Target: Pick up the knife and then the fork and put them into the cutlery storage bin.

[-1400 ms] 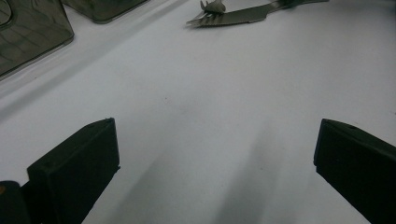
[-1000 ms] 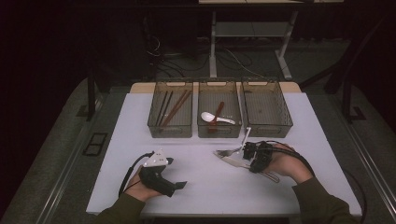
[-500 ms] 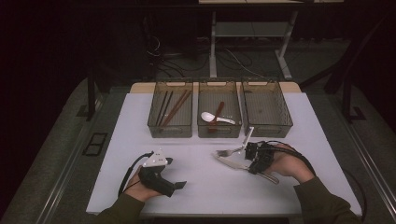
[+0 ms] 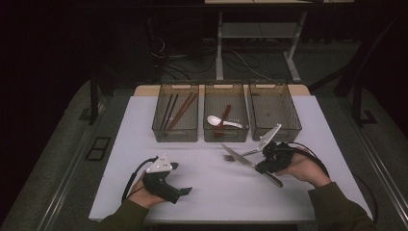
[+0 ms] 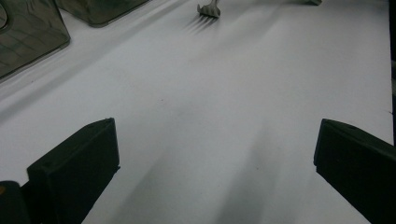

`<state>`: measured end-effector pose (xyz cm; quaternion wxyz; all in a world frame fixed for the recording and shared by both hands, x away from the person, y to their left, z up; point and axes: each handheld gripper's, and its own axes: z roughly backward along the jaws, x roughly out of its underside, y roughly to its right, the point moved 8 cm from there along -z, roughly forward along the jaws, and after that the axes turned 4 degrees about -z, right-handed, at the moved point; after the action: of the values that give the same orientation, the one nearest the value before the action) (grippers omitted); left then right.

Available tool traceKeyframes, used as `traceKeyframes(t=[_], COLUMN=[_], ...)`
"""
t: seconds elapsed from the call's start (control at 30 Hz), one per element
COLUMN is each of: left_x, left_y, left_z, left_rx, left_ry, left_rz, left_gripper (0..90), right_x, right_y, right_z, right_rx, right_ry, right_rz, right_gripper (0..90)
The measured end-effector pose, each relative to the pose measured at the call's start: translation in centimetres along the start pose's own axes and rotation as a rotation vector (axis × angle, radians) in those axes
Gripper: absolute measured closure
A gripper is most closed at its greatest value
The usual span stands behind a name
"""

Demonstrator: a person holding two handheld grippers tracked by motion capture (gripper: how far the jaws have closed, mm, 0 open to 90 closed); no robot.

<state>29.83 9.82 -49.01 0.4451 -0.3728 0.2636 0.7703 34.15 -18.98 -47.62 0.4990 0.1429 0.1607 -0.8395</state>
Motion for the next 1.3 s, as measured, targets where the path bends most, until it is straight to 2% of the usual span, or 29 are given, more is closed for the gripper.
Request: traceKeyframes(t=[0.13, 0.17, 0.37, 0.77, 0.93, 1.1, 1.3], left_x=[0.0, 0.0, -0.1, -0.1, -0.1, -0.1, 0.0], left_y=[0.1, 0.1, 0.0, -0.1, -0.1, -0.1, -0.1], left_z=[0.0, 0.0, 0.1, 0.2, 0.2, 0.2, 0.1], left_rx=[0.004, 0.005, 0.009, 0.013, 0.013, 0.014, 0.016], left_ry=[0.005, 0.006, 0.016, 0.025, 0.024, 0.027, 0.025], left_rz=[0.0, -0.001, -0.001, 0.002, 0.0, 0.006, 0.005], left_gripper=[0.0, 0.0, 0.0, 0.0, 0.0, 0.0, 0.0], right_x=[-0.2, -0.2, -0.3, -0.8, -1.0, -1.3, -1.5], right_y=[0.6, 0.6, 1.6, 3.4, 4.4, 5.3, 6.3], right_z=[0.5, 0.6, 1.4, 3.3, 4.2, 4.9, 5.7], right_rx=[-0.006, -0.012, -0.011, -0.008, 0.02, 0.038, 0.063], right_ry=[0.074, 0.092, 0.181, 0.414, 0.497, 0.546, 0.575], right_rz=[-0.045, -0.069, -0.102, -0.177, -0.217, -0.242, -0.251], right_gripper=[80.3, 80.3, 80.4, 80.4, 80.4, 80.4, 80.4])
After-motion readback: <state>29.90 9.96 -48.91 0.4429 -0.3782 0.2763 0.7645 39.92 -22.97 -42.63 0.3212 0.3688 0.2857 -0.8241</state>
